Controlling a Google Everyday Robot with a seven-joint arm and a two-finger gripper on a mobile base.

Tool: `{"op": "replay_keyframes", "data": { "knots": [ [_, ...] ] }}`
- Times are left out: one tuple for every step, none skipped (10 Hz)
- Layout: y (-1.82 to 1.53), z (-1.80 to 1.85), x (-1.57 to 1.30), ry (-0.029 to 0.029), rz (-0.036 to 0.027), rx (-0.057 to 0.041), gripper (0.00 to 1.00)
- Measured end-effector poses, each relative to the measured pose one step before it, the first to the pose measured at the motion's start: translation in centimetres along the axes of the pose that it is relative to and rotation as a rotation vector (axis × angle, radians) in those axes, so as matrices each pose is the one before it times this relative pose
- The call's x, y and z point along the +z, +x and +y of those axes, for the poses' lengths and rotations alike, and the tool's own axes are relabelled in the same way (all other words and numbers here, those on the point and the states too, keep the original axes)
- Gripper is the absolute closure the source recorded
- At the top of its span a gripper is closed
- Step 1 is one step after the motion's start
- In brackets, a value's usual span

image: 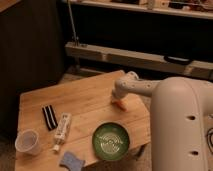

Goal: Drag the pepper across the table

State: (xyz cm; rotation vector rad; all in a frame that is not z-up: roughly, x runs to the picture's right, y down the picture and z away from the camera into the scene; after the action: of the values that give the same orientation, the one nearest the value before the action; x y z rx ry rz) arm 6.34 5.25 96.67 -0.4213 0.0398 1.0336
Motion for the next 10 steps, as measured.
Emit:
{"op": "replay_keyframes", "data": {
  "knots": [
    [-0.21,-0.047,0.211,-0.00285,0.00204,0.00386,0.64],
    [-0.366,-0.47,0.196,0.00532,-0.0016,0.00098,0.64],
    [-0.297,-0.197,0.055,0.00316,-0.00269,-0.00076,0.64],
    [-0.436,-0.064,0.031,0.00291,-0.0032,-0.0034,0.64],
    [-0.545,-0.079,-0.08,0.00361,-0.00561,-0.00278,0.64],
    [-0.275,-0.123,-0.129,0.00295,-0.00341,-0.00018,0.64],
    [-0.353,-0.176,-0.183,0.00438,-0.00342,-0.00099,0.64],
    [-0.42,-0.203,0.099,0.00659,-0.00016,-0.00421,0.64],
    [-0.398,-0.076,0.051,0.0038,-0.00148,-0.00378,0.64],
    [-0.651,0.012,0.135,0.00514,-0.00278,-0.00695,0.64]
  ]
}}
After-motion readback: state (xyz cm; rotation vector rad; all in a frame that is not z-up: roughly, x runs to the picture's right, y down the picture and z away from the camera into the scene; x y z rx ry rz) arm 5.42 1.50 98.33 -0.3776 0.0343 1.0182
